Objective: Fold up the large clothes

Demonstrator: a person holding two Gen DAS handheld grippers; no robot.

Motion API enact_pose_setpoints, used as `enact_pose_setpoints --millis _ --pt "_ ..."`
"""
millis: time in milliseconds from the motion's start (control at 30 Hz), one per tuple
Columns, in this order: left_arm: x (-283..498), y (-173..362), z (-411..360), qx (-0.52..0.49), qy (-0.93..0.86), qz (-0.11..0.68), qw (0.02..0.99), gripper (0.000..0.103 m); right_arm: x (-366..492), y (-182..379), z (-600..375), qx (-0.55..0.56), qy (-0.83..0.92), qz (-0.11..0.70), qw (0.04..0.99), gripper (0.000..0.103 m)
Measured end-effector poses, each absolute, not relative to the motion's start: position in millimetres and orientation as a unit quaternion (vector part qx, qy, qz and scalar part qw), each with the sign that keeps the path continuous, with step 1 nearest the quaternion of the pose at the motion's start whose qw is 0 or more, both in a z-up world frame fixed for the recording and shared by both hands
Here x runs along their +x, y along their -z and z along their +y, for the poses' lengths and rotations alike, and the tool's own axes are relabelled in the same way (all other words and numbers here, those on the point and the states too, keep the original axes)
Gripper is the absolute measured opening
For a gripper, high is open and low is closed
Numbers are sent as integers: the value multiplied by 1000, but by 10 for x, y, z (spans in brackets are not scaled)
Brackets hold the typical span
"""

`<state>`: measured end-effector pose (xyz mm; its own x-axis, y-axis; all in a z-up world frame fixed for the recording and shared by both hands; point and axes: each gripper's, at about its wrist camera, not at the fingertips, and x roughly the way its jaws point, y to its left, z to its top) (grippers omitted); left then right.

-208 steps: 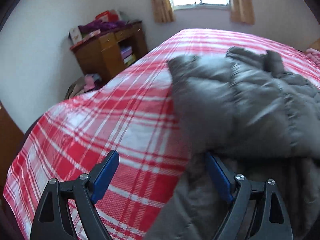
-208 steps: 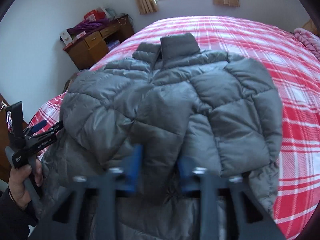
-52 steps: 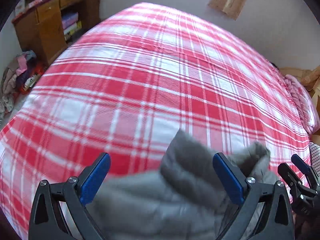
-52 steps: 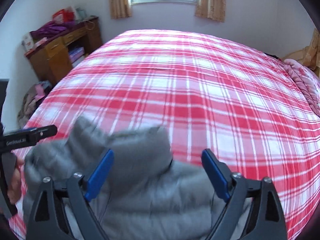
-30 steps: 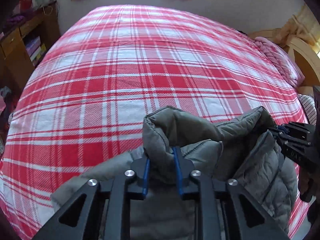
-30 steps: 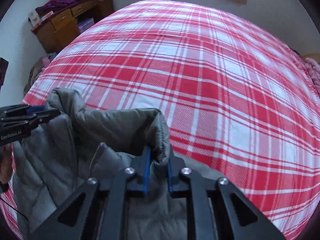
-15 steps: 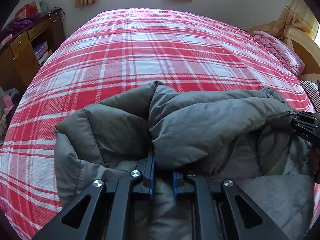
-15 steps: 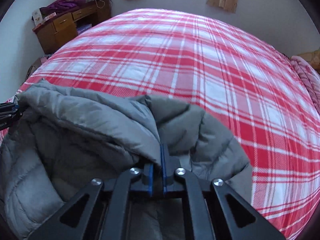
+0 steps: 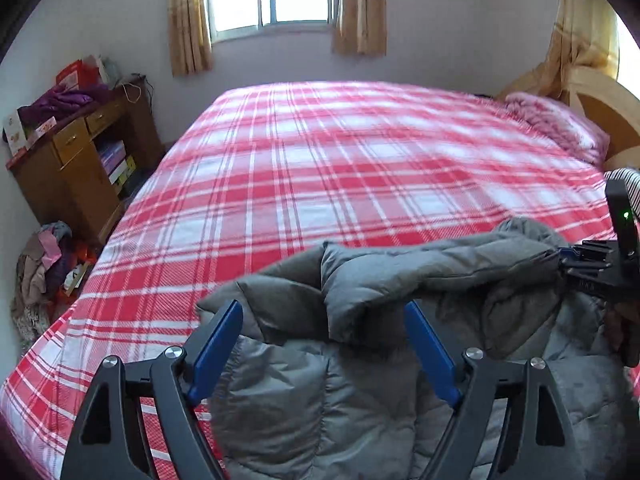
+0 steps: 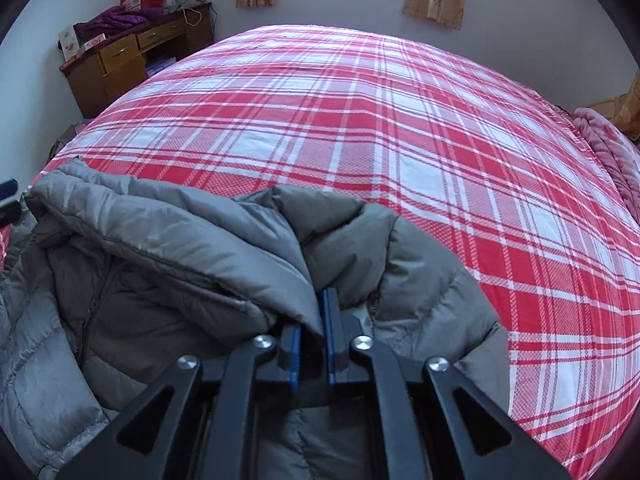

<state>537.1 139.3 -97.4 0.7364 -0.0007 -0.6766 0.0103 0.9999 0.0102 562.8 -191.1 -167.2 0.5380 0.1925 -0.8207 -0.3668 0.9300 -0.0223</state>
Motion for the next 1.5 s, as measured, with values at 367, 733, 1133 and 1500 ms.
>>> enact_pose_setpoints --millis 367,733,1133,1500 --pt "5760 893 1385 -55 -33 354 933 84 5374 1177 -2181 -59 -131 432 890 56" --pt "5950 1061 1000 -52 9 357 932 84 5802 1108 -1557 3 -175 407 896 56" --pt "5986 1773 1060 -54 -16 416 908 85 5710 1664 -1480 -16 -180 424 887 50" --pt "5772 1396 1036 -54 -23 366 929 86 5626 1593 -1516 -25 -176 397 900 49"
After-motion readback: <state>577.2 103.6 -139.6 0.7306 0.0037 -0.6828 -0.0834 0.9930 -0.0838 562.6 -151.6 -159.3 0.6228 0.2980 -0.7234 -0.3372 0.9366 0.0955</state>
